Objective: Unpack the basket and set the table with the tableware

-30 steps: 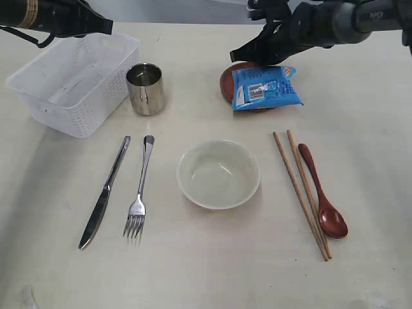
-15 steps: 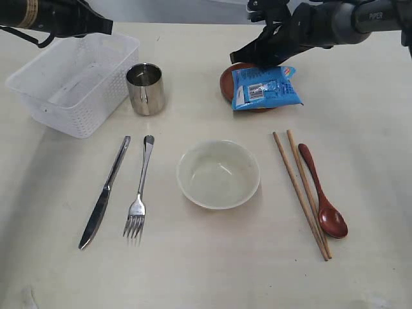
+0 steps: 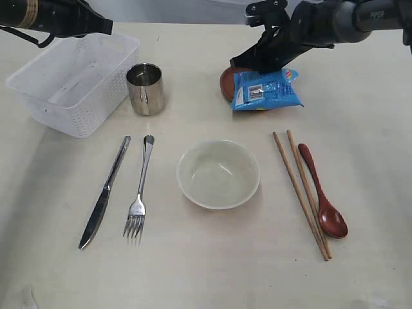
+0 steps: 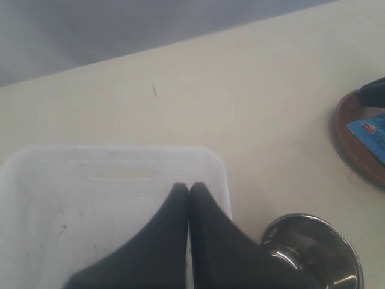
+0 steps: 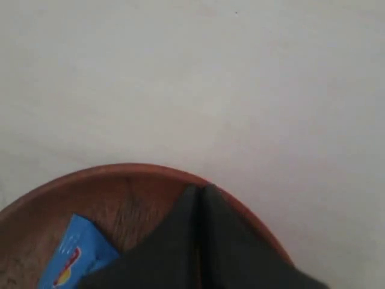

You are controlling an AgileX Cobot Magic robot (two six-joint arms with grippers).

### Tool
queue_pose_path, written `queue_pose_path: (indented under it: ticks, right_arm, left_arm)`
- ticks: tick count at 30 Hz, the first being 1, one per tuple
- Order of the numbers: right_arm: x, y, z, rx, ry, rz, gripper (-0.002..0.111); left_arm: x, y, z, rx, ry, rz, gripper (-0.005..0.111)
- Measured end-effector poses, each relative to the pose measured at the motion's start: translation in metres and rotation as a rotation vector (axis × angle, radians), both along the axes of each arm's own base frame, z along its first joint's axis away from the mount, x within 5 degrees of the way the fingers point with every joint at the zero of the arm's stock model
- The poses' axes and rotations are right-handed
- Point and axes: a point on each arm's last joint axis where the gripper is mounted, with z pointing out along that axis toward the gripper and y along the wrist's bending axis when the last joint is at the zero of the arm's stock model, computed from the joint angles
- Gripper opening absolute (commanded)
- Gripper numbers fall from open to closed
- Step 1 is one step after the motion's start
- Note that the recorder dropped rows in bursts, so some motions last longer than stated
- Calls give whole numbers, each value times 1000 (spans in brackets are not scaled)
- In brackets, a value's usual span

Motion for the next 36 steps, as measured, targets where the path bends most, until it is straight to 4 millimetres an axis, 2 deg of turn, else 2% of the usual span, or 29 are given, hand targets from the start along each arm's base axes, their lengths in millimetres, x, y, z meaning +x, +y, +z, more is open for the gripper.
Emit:
queue_pose_path:
  ticks: [8, 14, 18, 22, 36]
  right_arm:
    - [-4, 0, 6, -16, 41, 22, -1]
    - [11, 1, 29, 16, -161, -8, -1]
    - [24, 5, 9, 14, -134, -3, -1]
    - [24, 7, -4, 14, -74, 0, -1]
    - [11, 7, 15, 0, 66, 40, -1]
  left_arm:
    - [0, 0, 0, 3, -1, -2, 0]
    - [0, 0, 0, 3, -1, -2, 0]
    - [0, 0, 0, 3, -1, -2, 0]
    - [0, 0, 0, 3, -1, -2, 0]
    - [1, 2, 0, 13, -4, 14, 0]
